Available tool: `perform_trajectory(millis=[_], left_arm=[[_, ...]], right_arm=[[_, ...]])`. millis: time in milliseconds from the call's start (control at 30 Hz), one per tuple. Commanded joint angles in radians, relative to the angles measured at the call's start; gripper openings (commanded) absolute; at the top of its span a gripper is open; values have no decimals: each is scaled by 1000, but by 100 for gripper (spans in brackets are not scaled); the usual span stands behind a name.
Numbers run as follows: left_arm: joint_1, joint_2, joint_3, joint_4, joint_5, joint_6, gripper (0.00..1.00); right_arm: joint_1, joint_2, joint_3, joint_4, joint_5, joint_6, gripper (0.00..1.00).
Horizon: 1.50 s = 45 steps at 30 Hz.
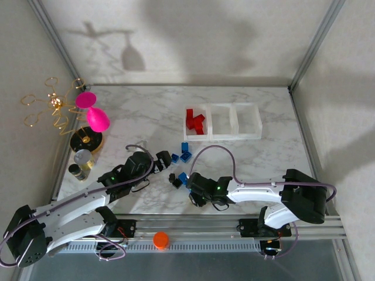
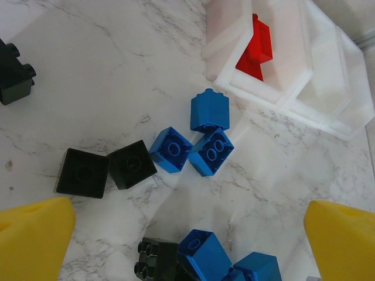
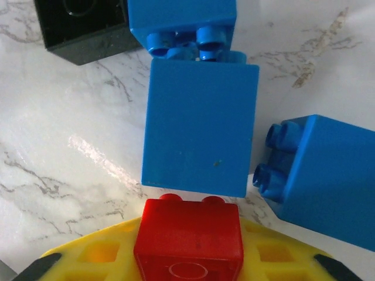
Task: Sort the legos into containers by color
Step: Pick up the lego from the bottom-center of the table, then place the lego in the container.
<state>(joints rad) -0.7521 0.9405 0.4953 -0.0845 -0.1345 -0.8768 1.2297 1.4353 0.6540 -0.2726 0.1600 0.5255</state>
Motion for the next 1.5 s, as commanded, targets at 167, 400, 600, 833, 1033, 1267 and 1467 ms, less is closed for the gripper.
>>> perform_trajectory(millis=[167, 400, 600, 833, 1033, 1267, 1467], left_arm=[[-6, 33, 58, 50, 25, 30, 99], [-6, 46, 90, 56, 12, 49, 100], [2, 82, 134, 72, -3, 59, 99], [36, 153, 210, 71, -37, 87, 100], [67, 175, 225, 102, -44, 90, 100], [102, 216, 266, 119, -32, 104, 100], [112, 230, 262, 131, -30, 103, 100]], right_arm=[[-14, -38, 50, -50, 41, 33, 23], [-113, -127, 112, -98, 27, 29, 23], [-270, -119, 228, -112, 19, -13, 23], [-446, -1, 356, -20, 24, -80, 23], [-528, 183, 537, 39, 62, -144, 24], [-589, 444, 748, 67, 106, -204, 24], [-621, 582, 858, 70, 125, -242, 28]])
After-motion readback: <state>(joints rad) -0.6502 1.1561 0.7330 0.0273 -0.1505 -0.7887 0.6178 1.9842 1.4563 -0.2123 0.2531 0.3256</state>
